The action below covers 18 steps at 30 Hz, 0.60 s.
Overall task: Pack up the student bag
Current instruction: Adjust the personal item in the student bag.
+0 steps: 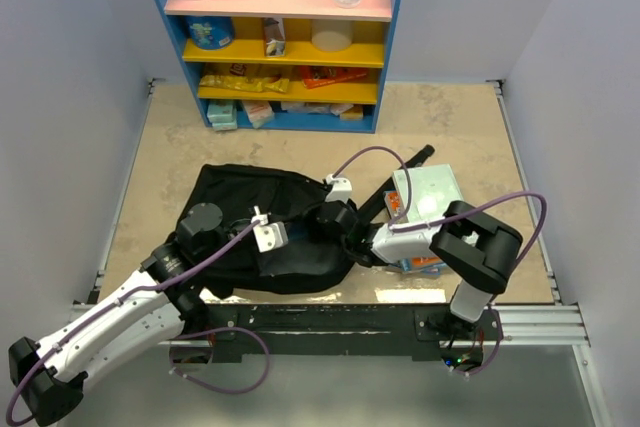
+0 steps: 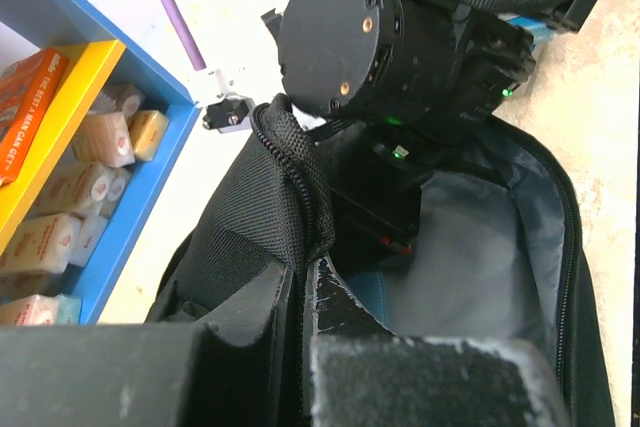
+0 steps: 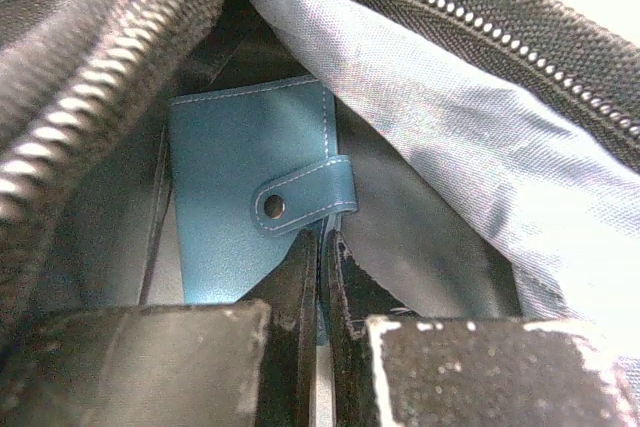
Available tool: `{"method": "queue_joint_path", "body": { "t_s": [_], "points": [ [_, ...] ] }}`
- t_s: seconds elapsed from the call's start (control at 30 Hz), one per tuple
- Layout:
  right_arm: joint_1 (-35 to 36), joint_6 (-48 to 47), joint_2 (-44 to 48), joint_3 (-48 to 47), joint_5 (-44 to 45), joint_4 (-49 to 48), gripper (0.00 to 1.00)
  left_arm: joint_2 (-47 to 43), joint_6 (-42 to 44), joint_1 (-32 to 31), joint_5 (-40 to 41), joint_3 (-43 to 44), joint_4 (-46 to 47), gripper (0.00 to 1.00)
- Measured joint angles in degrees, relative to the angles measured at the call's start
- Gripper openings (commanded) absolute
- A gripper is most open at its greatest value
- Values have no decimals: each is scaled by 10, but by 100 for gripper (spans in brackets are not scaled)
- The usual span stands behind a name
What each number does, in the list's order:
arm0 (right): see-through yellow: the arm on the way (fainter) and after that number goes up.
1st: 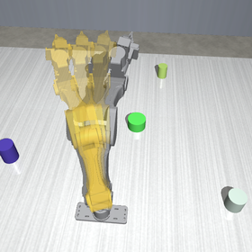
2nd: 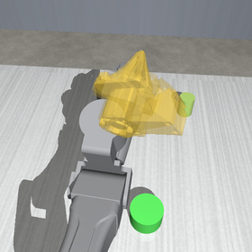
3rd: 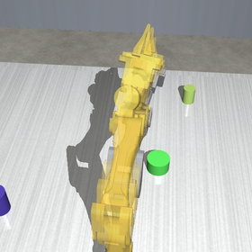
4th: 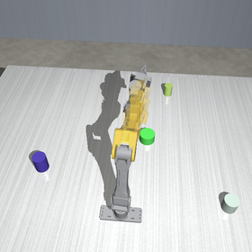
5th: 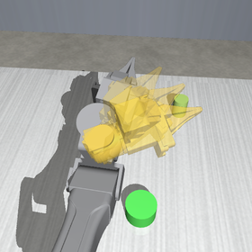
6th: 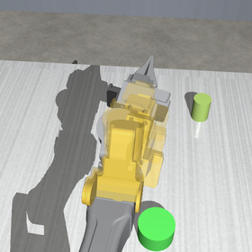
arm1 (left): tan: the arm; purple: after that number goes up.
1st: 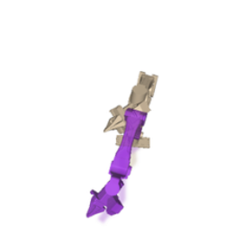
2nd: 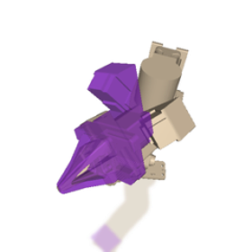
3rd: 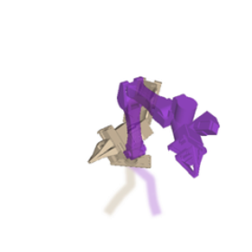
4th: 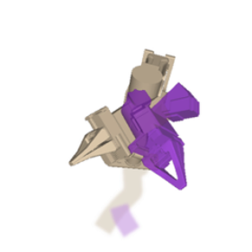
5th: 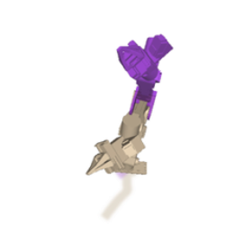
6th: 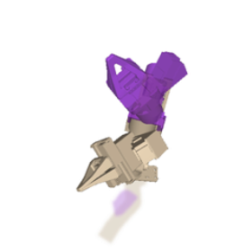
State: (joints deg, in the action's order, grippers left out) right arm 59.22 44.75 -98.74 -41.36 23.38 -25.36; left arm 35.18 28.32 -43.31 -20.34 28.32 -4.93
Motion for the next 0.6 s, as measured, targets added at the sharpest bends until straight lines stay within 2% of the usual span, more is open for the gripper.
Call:
{"method": "queue_joint_path", "body": {
  "t_s": [0.13, 0.4, 0.6],
  "points": [
    [0, -6, 34, 8, 5, 28, 0, -5, 0, 0, 0, -1, 0, 0],
    [9, -56, 209, 49, 81, 135, 0, -13, 0, -3, 0, -9, 5, 0],
    [24, -95, 280, 47, 121, 224, 0, -20, 0, -3, -1, -11, 20, 0]
  ]
}}
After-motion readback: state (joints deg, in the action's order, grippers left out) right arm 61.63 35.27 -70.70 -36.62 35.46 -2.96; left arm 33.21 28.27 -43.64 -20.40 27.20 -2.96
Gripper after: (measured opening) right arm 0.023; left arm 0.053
